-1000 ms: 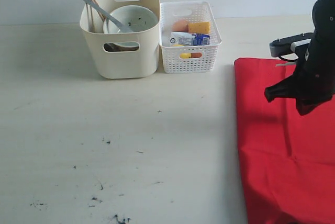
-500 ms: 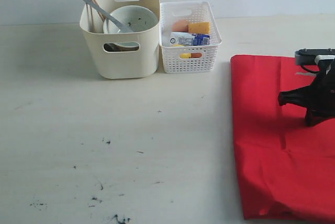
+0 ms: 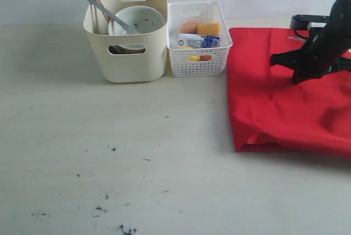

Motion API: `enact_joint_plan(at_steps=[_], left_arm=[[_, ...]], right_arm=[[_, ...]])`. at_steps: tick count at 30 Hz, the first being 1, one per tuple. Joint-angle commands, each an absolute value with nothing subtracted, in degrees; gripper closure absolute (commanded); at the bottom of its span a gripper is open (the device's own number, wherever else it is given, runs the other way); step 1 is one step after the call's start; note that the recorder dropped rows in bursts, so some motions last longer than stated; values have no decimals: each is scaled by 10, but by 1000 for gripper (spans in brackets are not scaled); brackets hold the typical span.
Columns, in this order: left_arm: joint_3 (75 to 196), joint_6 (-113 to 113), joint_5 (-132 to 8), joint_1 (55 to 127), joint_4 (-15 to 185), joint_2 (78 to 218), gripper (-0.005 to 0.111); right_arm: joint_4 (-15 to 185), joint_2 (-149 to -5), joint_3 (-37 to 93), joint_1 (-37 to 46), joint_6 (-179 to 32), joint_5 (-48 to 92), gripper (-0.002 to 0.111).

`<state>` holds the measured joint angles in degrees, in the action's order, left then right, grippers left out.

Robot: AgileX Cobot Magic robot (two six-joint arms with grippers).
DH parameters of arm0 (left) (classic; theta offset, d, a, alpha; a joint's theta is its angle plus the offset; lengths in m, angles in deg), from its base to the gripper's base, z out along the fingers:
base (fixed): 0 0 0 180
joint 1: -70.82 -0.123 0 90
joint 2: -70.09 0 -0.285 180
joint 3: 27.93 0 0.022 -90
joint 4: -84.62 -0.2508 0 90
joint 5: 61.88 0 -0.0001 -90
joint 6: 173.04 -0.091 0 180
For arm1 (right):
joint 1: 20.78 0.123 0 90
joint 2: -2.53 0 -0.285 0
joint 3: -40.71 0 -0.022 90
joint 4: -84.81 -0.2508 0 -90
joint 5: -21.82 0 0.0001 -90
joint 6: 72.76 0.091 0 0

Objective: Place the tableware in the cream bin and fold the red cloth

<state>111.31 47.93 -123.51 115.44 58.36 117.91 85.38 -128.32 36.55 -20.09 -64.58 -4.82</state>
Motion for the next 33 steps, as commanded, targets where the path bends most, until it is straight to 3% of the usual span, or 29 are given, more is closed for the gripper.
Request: enact_joint_plan(at_steps=[1,20,33], left_arm=[[1112,477,-1237,1153,584,1176,31],[1112,477,-1237,1153,584,1176,31],[1112,477,-1152,1153,581,1176,31]], right_arm=[[852,-1373,425,-202,-653,-115,108],[744,-1500,749,-201,-736,-264,108],[760,-1310,777,-201,-651,-324,108]])
